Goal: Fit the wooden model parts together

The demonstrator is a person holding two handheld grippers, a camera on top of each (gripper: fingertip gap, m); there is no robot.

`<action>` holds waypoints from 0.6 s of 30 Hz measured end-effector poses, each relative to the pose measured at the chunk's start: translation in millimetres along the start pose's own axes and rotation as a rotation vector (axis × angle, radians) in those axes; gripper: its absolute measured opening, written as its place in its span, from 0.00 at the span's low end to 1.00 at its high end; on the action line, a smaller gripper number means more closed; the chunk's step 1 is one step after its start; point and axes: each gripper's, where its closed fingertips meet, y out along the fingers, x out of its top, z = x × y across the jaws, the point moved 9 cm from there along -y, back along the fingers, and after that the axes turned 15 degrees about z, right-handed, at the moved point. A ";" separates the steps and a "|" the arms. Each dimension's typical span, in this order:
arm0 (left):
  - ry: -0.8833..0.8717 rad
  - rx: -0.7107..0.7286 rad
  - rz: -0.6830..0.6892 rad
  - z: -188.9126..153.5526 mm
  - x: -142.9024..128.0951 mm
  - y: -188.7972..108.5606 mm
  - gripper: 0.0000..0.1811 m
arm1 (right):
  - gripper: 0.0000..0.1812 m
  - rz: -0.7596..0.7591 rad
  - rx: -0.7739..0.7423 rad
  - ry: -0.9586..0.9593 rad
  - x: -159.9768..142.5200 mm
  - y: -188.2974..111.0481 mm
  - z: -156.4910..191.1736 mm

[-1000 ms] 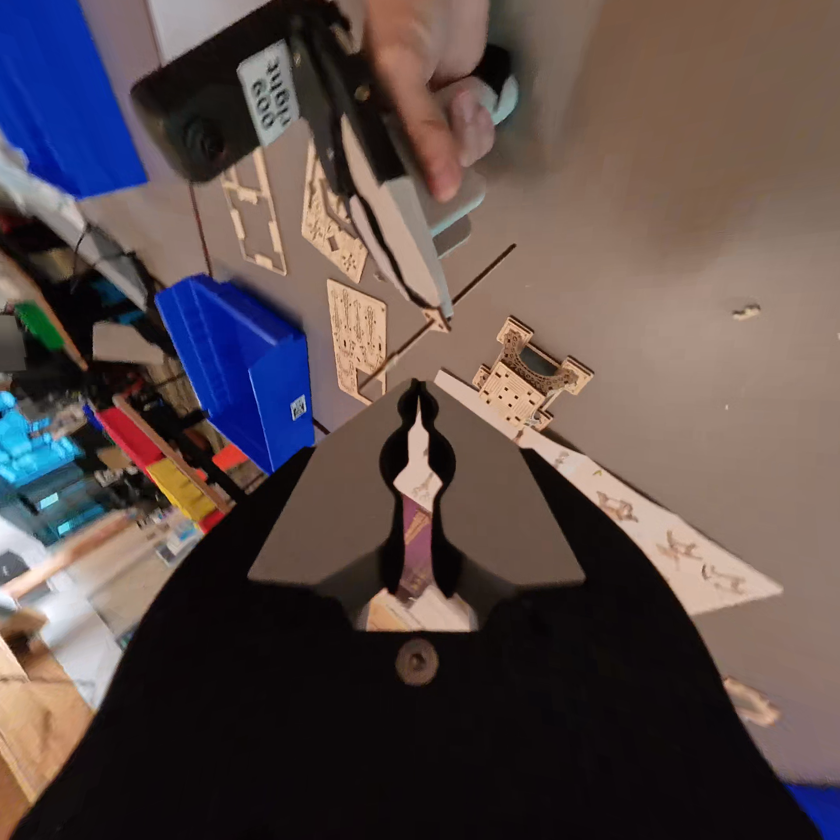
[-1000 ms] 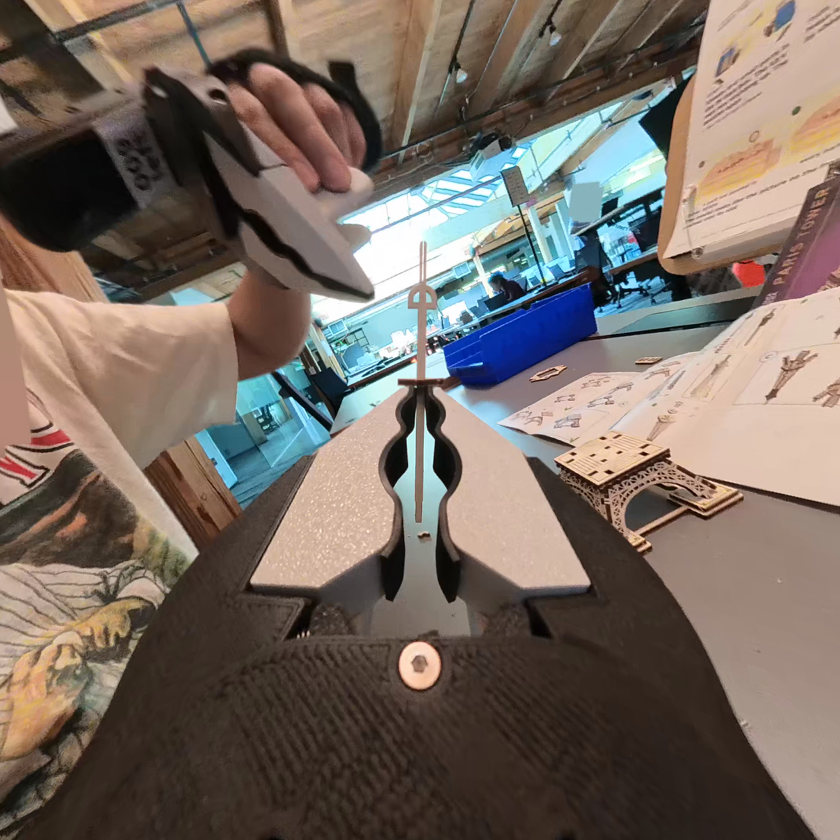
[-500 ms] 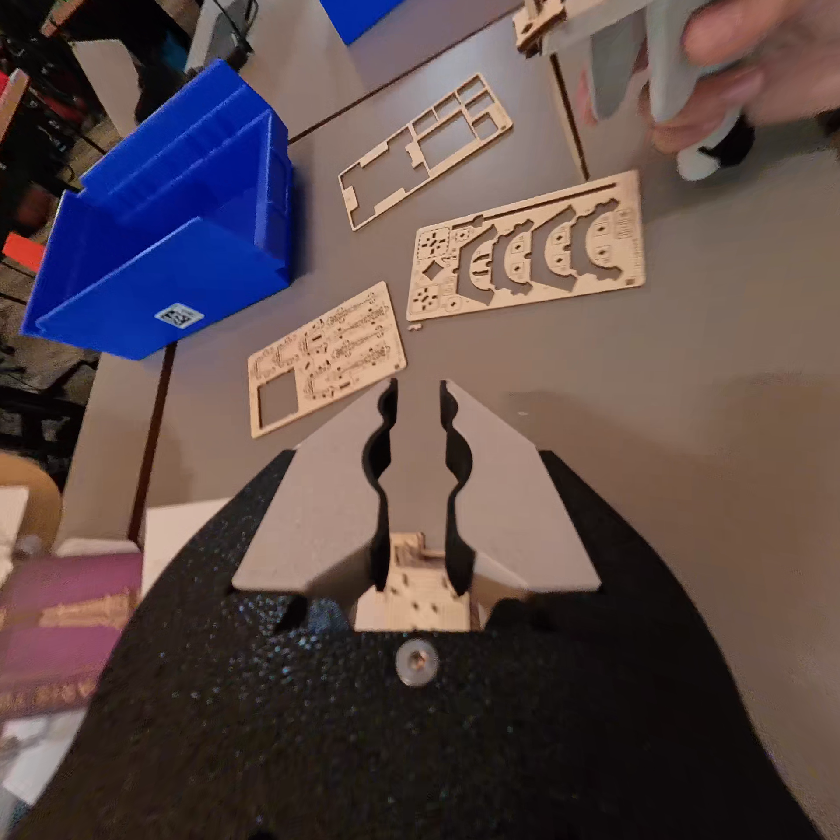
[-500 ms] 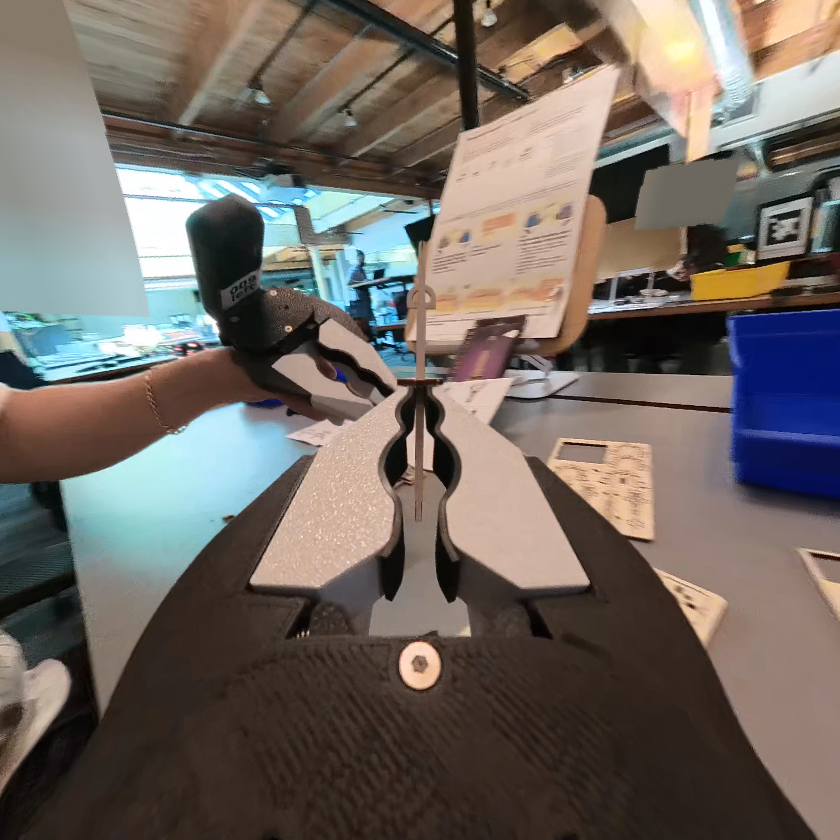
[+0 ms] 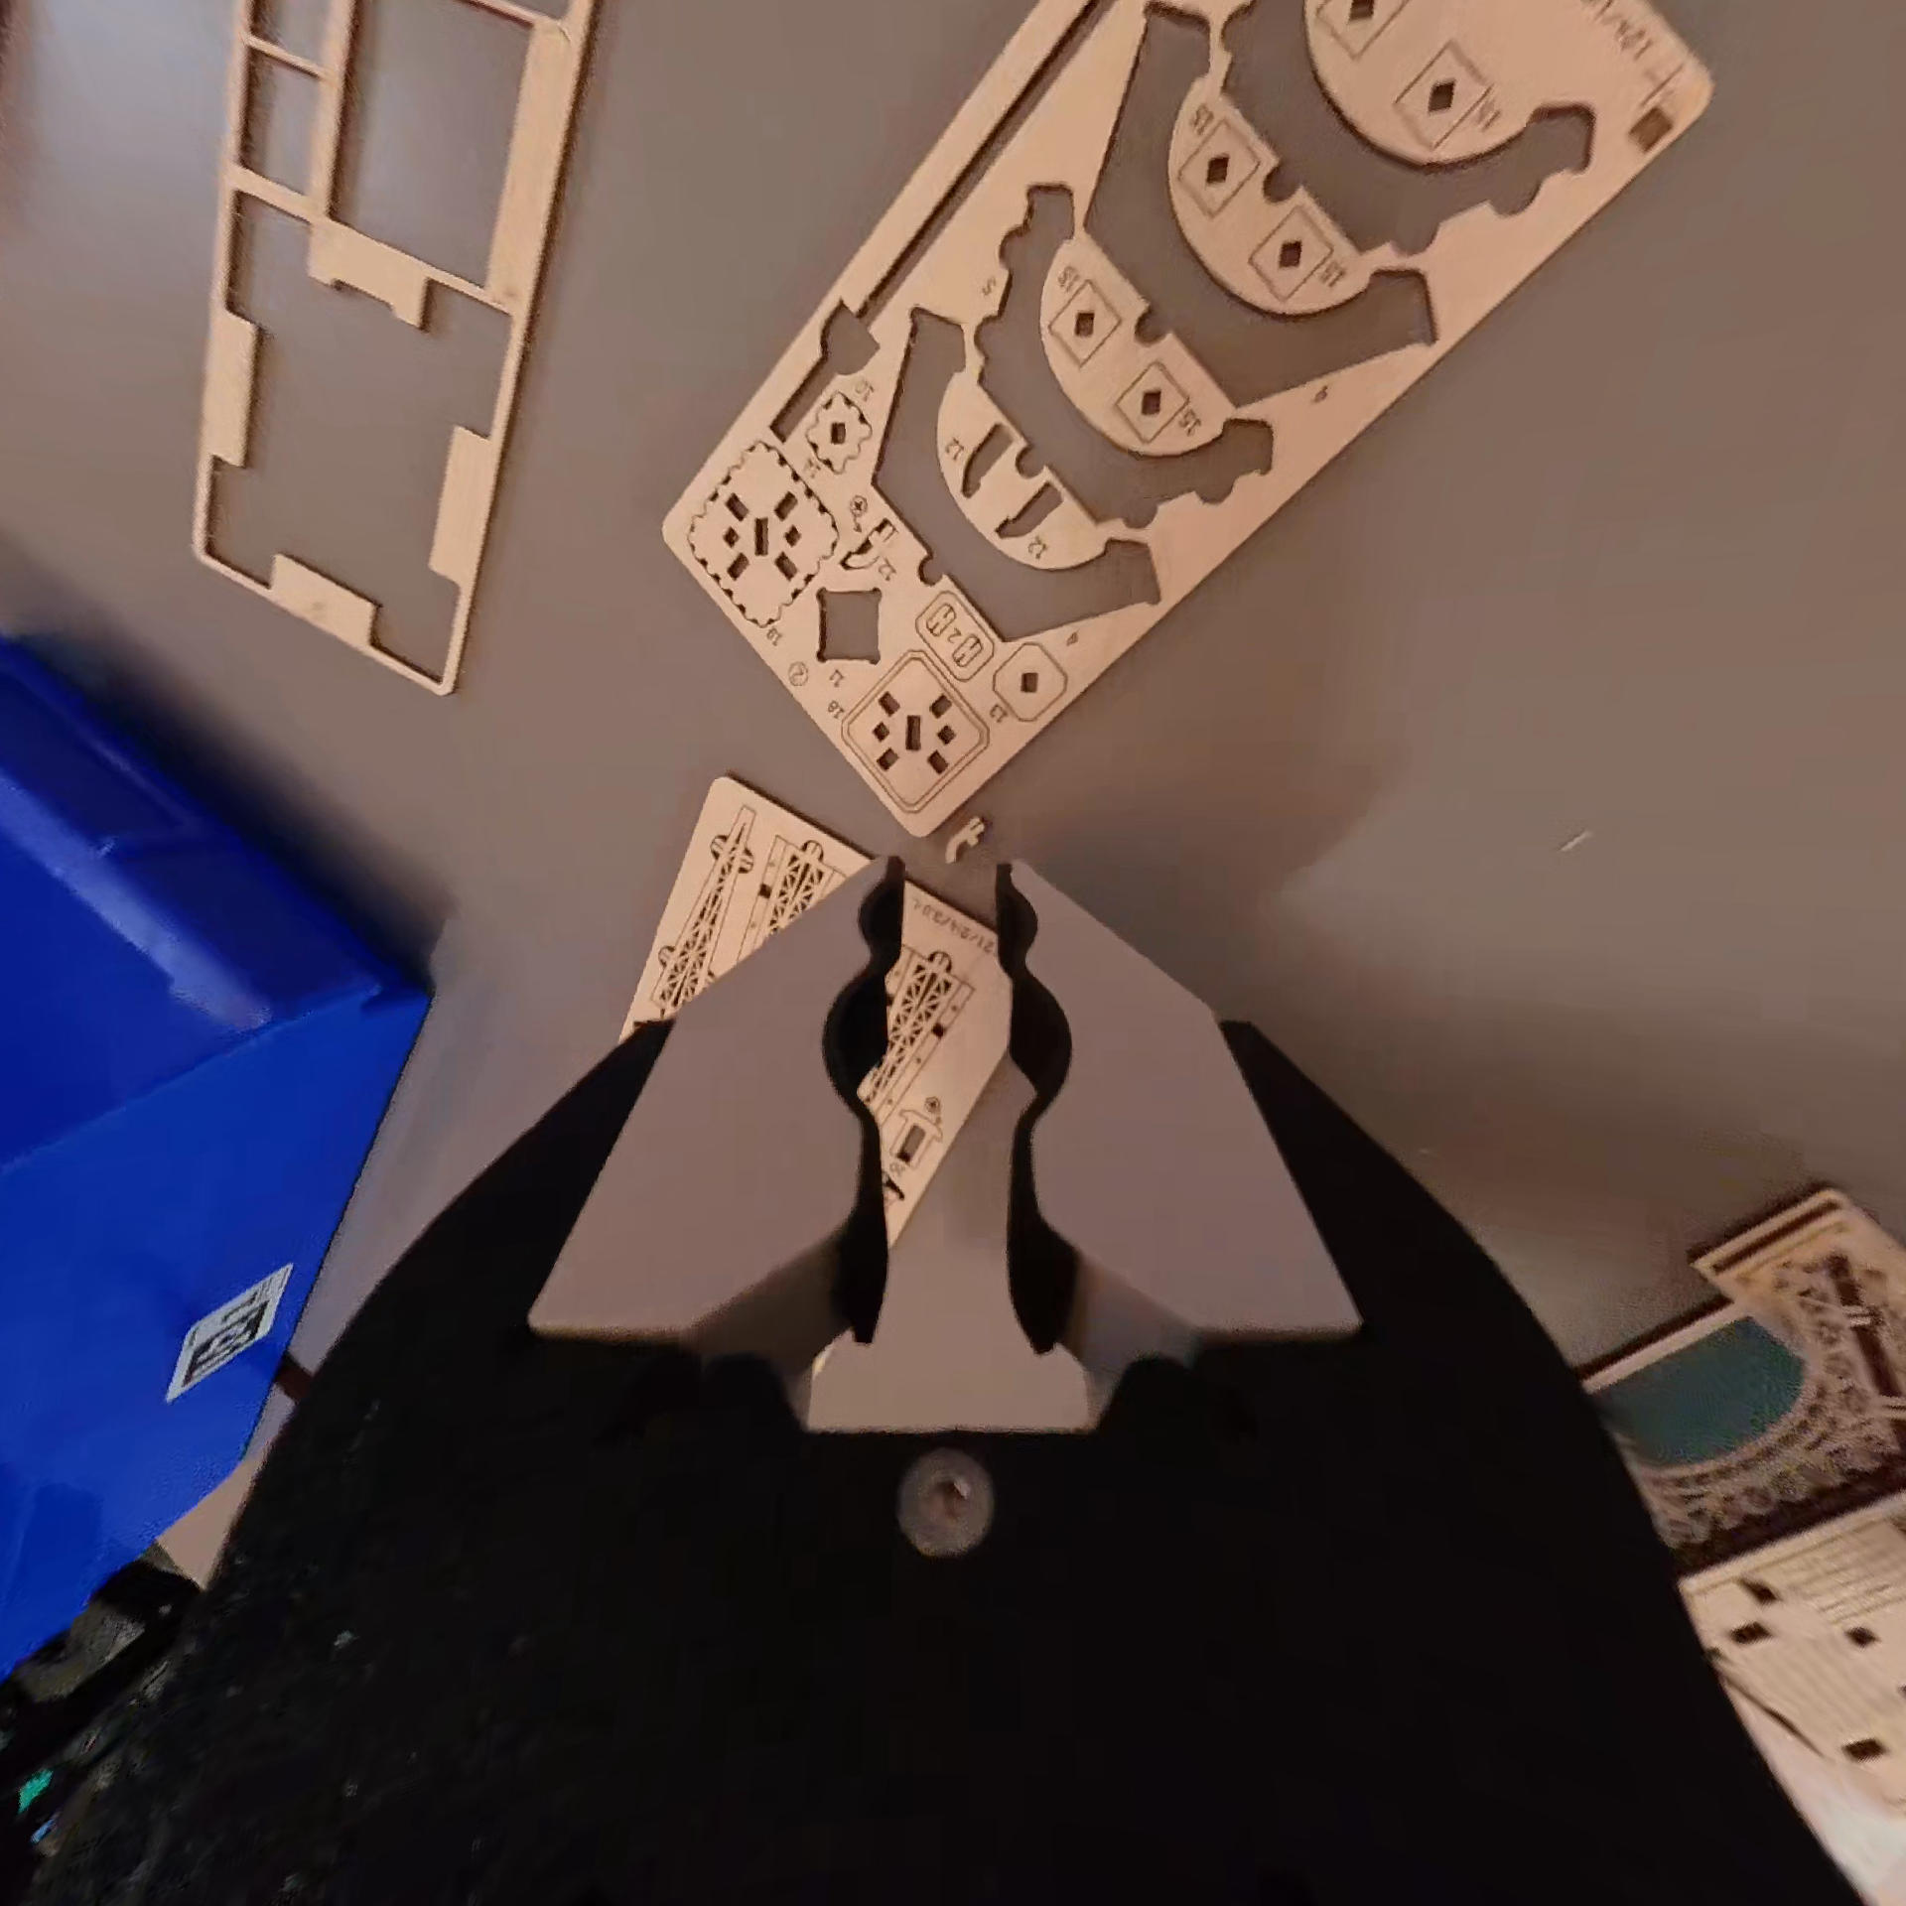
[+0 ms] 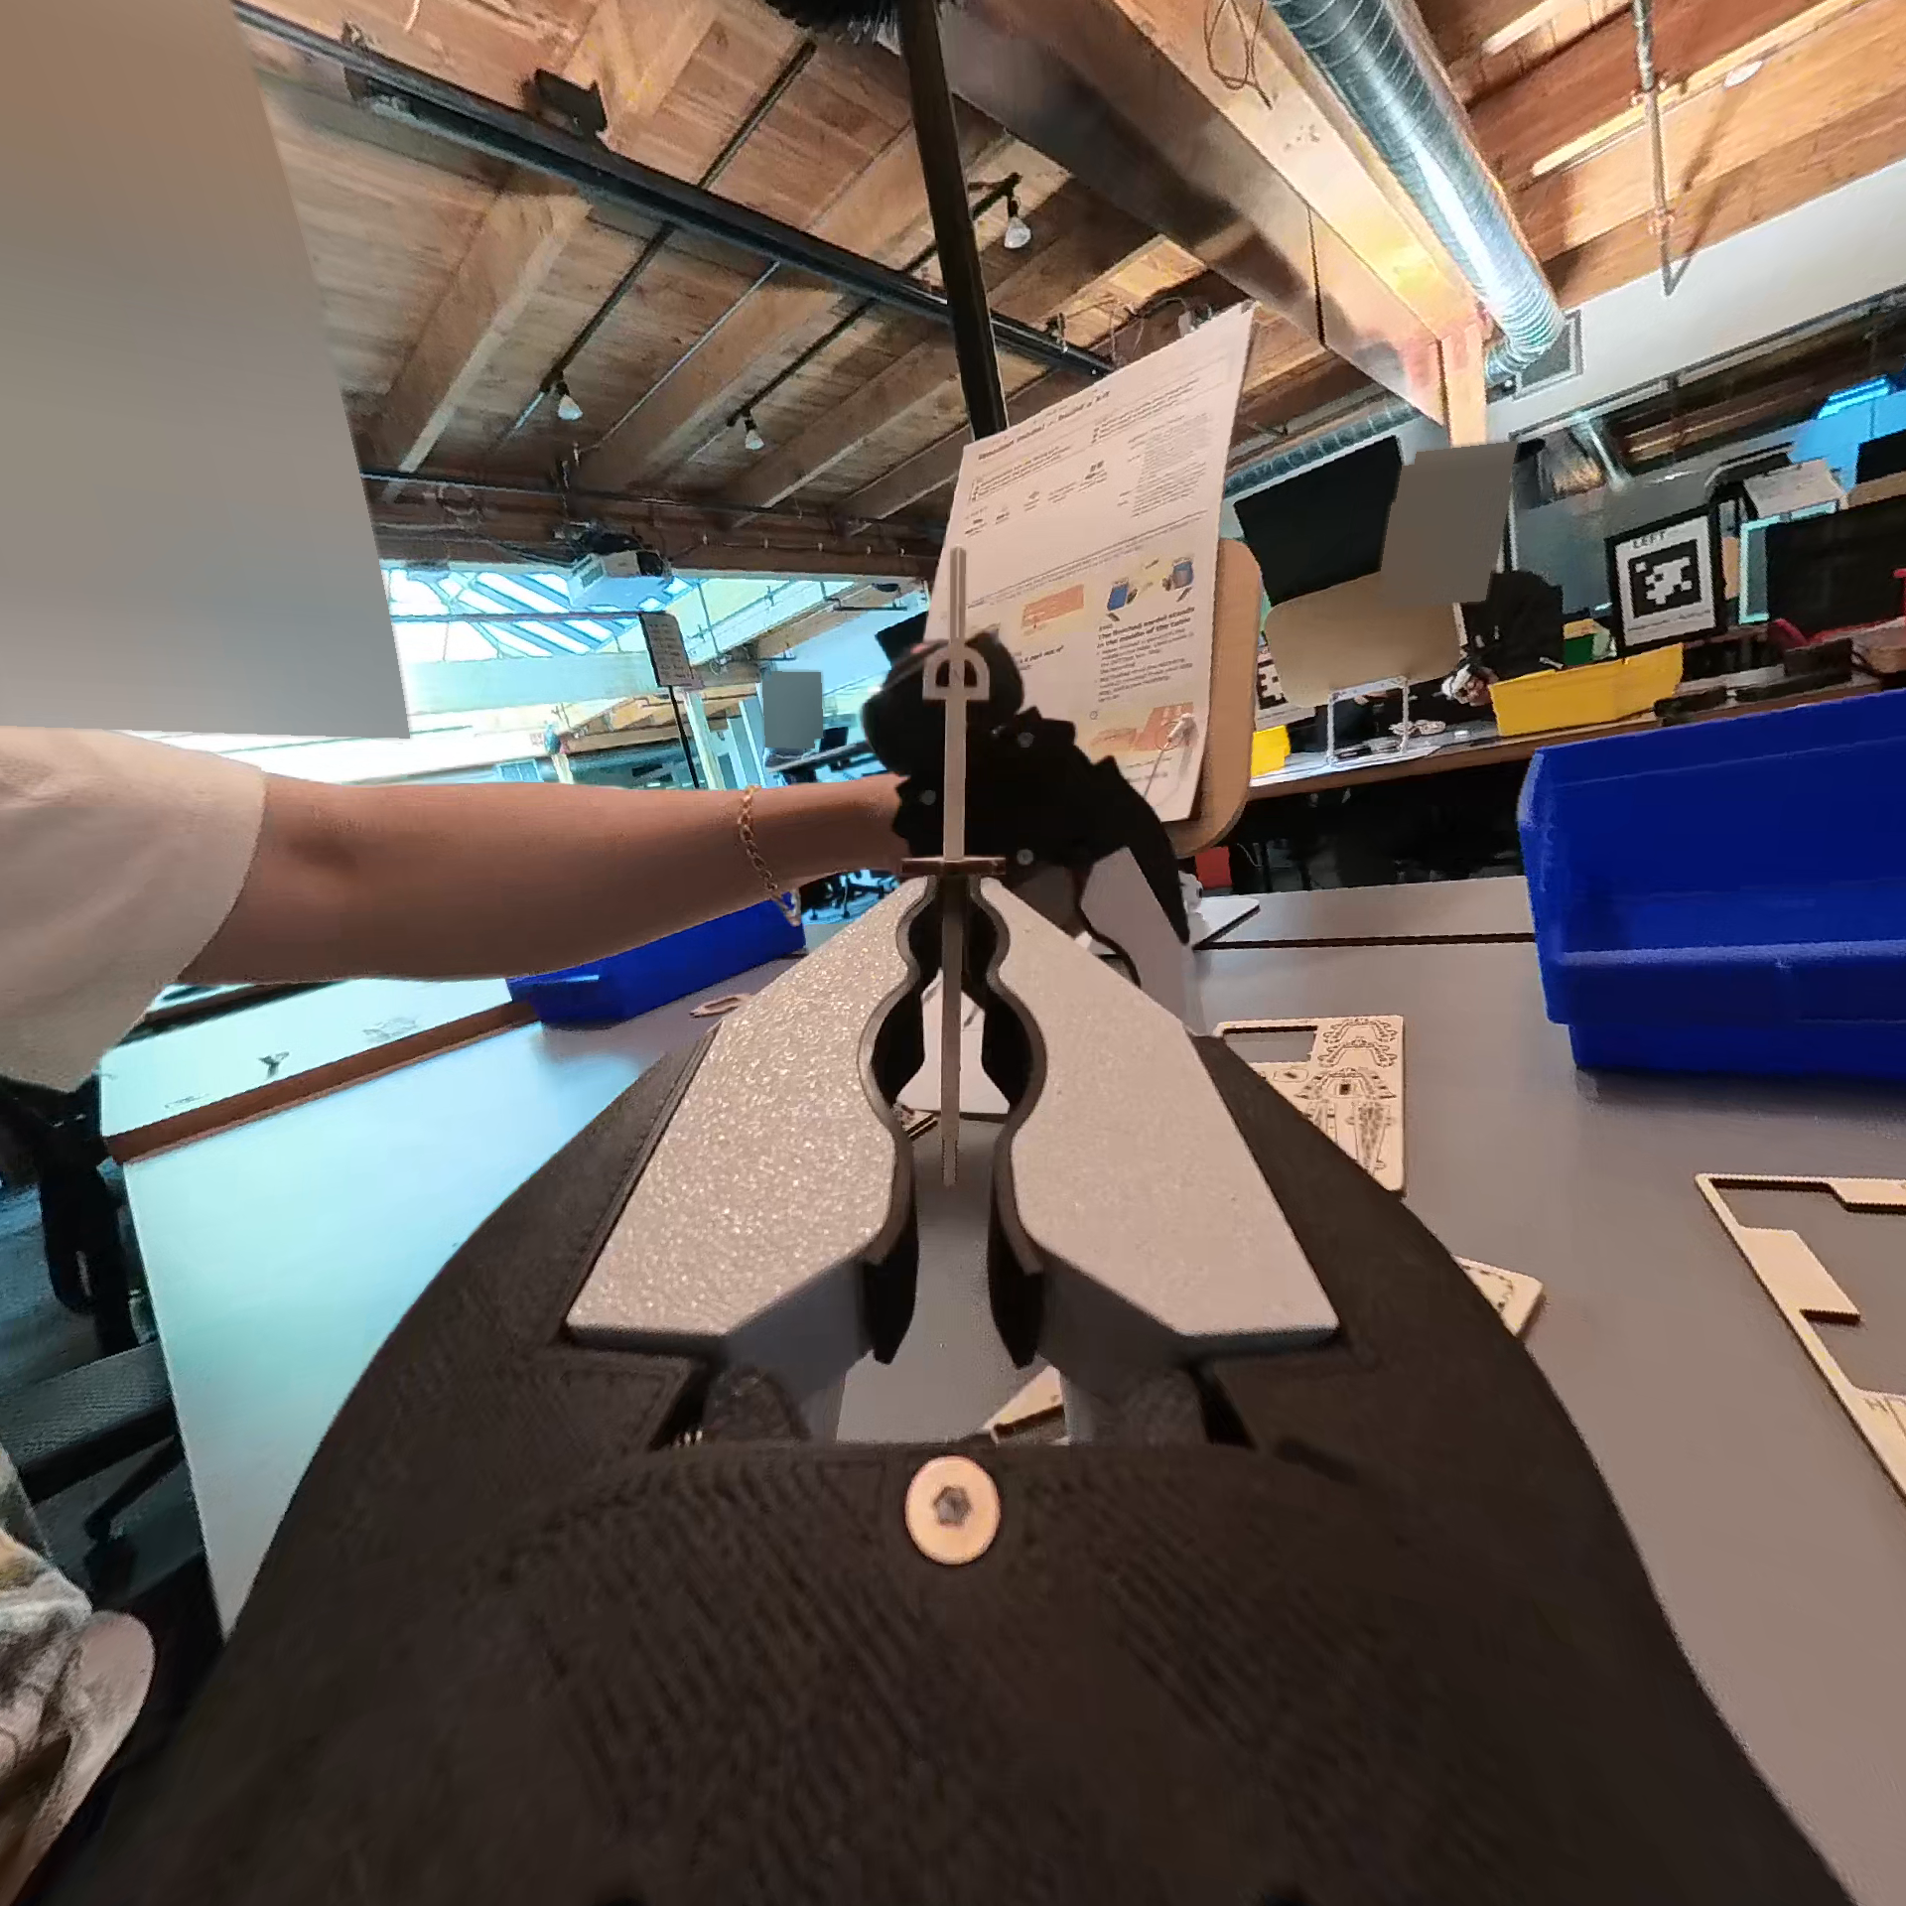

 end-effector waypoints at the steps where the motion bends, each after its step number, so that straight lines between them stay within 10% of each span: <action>1: 0.010 -0.010 0.012 3.4 -0.4 3.9 0.08 | 0.00 -0.004 -0.004 0.007 -0.4 -0.5 -2.0; 18: -0.033 -0.153 0.106 8.0 7.3 22.5 0.00 | 0.00 0.012 -0.042 0.057 -4.2 4.0 -14.2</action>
